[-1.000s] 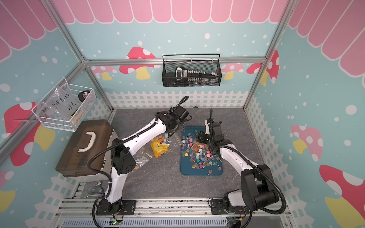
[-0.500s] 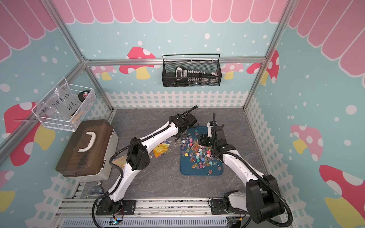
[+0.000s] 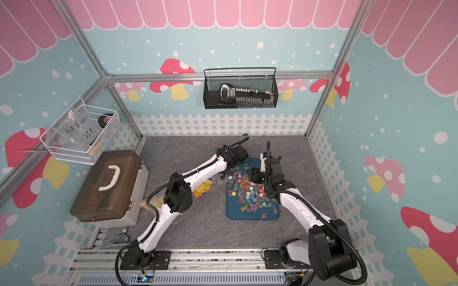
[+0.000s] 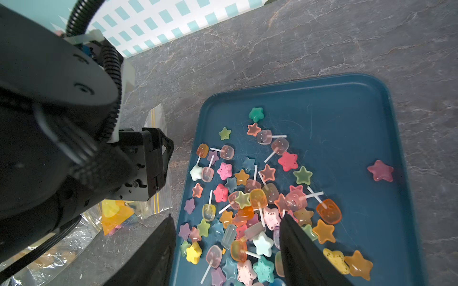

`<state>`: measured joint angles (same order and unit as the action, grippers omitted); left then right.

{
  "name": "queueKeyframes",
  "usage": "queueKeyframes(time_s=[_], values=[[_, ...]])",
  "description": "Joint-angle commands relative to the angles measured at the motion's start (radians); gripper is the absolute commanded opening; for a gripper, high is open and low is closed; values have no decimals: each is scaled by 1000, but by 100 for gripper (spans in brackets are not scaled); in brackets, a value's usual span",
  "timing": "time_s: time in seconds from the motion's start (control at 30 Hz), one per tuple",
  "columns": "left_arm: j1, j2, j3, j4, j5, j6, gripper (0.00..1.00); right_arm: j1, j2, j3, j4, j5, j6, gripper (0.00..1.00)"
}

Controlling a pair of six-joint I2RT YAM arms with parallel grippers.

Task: Pour candies out of the ziploc bag
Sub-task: Open the ziploc bag at the center of the board.

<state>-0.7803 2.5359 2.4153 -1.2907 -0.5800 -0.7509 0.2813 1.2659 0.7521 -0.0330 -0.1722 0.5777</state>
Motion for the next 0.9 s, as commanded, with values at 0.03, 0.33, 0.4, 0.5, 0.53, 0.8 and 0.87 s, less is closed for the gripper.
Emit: queueKeyframes(time_s=[0.03,0.33,0.4,0.5,0.53,0.8,0.87], values=[[-2,6,1,-18,-38,-16,49,-2,-13,-9,4,11,-4,65],[-2,-11,-8,-18,-38,-22,32,-2,9,-6,5,-4,-3,65],[-2,-13,-10,-19,-38,-24,27,-1,10,-6,5,-6,-3,65],[-2,-20,-17,-18,-38,-28,21,-1,12,-6,7,-10,-3,65],[-2,-22,-18,-18,-37,-27,18,0,13,-6,7,-12,-3,65],[-3,-53,-35,-18,-44,-27,16,0,32,-6,19,-36,-1,64],[-4,-64,-40,-18,-47,-25,16,0,36,-6,23,-42,1,64]])
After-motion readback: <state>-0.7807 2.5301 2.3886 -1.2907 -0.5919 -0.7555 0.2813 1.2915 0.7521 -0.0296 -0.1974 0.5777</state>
